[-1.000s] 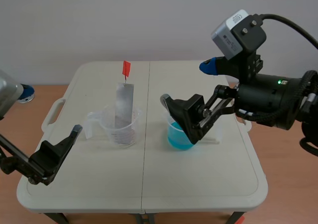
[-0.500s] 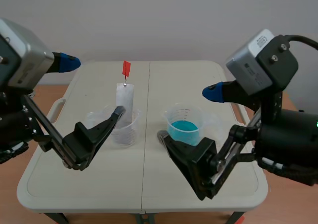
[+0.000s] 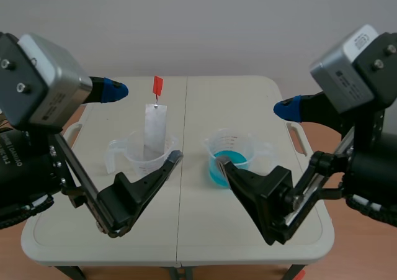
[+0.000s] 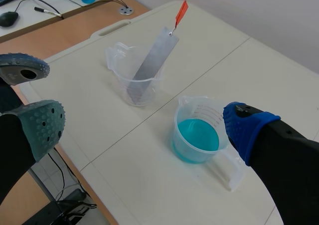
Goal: Hold the metal plate by the orange handle, dip it into the blue solution, take it out and point at it, then put the plate back in the beaker on the left.
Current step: 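Return to the home posture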
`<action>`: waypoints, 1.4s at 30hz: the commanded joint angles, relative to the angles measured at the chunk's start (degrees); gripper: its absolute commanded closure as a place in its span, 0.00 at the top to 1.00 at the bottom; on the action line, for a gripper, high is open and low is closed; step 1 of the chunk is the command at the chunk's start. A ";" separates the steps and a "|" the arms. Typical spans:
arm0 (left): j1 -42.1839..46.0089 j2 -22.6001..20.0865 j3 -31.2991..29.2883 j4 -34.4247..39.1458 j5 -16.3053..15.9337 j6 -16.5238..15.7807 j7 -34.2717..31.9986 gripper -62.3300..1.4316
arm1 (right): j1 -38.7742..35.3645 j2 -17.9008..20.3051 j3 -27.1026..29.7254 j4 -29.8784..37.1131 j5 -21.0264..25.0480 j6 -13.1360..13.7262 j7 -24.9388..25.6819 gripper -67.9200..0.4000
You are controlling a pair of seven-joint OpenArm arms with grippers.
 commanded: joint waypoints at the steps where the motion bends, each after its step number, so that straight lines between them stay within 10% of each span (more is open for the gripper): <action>1: 0.46 0.13 -0.35 0.83 -0.35 0.28 -0.94 1.00 | 0.68 0.48 0.15 0.70 0.59 -0.17 0.39 0.98; 42: 0.63 0.15 -0.35 0.81 -0.35 0.26 0.98 1.00 | 0.68 0.48 0.11 0.70 0.59 -0.15 -0.83 0.98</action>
